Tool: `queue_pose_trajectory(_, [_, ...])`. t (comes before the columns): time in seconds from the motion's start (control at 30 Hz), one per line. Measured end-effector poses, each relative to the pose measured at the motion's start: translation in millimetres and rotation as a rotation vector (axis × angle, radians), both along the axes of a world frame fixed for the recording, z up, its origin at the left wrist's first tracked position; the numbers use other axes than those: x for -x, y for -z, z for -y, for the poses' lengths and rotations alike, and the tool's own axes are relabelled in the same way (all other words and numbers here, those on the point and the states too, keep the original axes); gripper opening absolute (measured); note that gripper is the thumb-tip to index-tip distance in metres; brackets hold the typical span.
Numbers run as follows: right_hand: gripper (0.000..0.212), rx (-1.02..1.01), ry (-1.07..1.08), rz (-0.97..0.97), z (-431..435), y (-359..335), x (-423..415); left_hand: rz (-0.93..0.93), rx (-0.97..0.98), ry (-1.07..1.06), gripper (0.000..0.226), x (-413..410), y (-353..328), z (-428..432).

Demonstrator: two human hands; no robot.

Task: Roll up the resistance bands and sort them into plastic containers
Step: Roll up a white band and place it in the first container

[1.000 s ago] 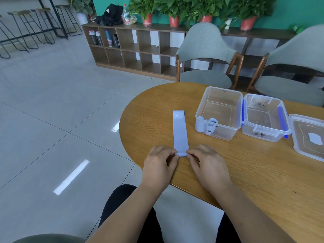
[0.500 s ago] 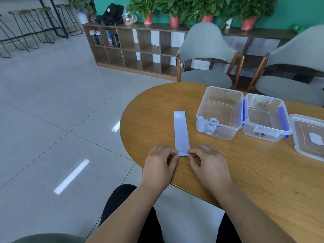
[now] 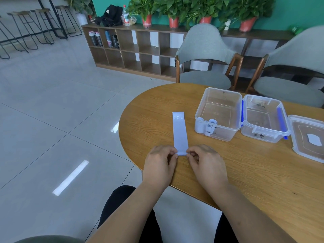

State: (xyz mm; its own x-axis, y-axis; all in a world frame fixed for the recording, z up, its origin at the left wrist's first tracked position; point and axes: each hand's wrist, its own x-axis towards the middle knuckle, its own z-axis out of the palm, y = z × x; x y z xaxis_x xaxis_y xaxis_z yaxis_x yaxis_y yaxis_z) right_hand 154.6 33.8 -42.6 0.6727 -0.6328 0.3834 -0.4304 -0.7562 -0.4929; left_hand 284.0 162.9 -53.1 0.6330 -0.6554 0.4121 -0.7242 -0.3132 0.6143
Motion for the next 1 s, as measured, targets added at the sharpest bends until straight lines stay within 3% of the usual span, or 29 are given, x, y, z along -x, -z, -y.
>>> queue_pose_trajectory(0.23, [0.012, 0.077, 0.103, 0.010, -9, 9, -5, 0.134, -0.030, 0.011, 0.016, 2, 3, 5])
queue_pose_trajectory(0.43, [0.020, 0.102, 0.080, 0.004, -4, 12, -7, 0.074, -0.004, -0.027, 0.017, 1, 5, 5])
queue_pose_trajectory(0.63, [0.023, -0.095, 0.060, 0.097, -5, 4, -4, -0.006, 0.037, -0.058, 0.018, 5, 2, 3])
queue_pose_trajectory(0.77, [0.012, -0.061, 0.049, 0.087, -4, 5, -2, 0.011, 0.040, -0.051, 0.011, 4, 1, 2])
queue_pose_trajectory(1.0, [0.024, -0.034, 0.044, 0.050, -2, 8, -4, 0.026, 0.012, -0.052, 0.015, 3, 2, 3])
